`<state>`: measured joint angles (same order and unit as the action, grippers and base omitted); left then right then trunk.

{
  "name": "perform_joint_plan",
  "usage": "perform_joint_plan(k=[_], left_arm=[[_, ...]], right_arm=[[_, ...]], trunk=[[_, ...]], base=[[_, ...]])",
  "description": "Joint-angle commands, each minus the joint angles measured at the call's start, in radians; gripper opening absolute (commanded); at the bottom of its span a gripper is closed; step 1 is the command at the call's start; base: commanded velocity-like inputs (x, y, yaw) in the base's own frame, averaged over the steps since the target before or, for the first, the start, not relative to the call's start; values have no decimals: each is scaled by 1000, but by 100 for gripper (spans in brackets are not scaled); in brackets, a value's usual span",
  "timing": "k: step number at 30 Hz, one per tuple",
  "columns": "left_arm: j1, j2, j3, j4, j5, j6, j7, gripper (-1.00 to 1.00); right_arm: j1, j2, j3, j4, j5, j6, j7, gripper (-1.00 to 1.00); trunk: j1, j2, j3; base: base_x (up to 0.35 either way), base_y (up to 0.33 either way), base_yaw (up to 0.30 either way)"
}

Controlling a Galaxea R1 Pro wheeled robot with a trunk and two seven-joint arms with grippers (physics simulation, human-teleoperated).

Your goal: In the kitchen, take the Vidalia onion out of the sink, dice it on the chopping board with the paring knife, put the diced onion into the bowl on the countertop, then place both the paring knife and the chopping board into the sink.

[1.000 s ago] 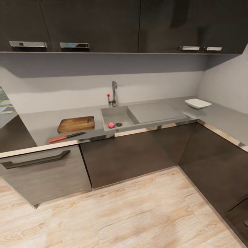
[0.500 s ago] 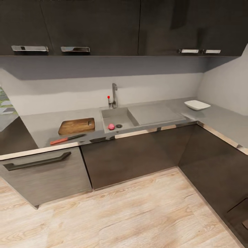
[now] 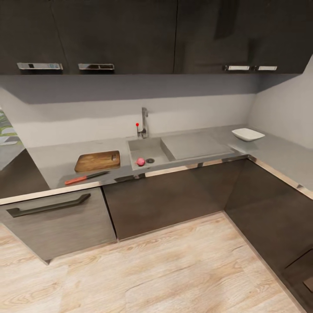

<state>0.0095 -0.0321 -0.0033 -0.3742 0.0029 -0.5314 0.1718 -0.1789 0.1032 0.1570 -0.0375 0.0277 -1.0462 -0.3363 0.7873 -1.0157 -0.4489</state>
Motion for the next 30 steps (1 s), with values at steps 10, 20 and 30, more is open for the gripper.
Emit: perform_joint_plan(k=[10,20,30], left_arm=[[1,0,0,-2,0,-1,3,100],[0,0,0,-2,0,-1,4,100],[1,0,0,-1,1,-1,5,100]], right_arm=[[-1,0,7,1,3,-1,-10,100],[-1,0,6,1,3,-1,-10,100],[-1,0,6,1,3,-1,-11,100]], trunk=[[-38,70,31],[-77,140,62],[-115,210,93]], base=[[0,0,0],[0,0,0],[0,0,0]])
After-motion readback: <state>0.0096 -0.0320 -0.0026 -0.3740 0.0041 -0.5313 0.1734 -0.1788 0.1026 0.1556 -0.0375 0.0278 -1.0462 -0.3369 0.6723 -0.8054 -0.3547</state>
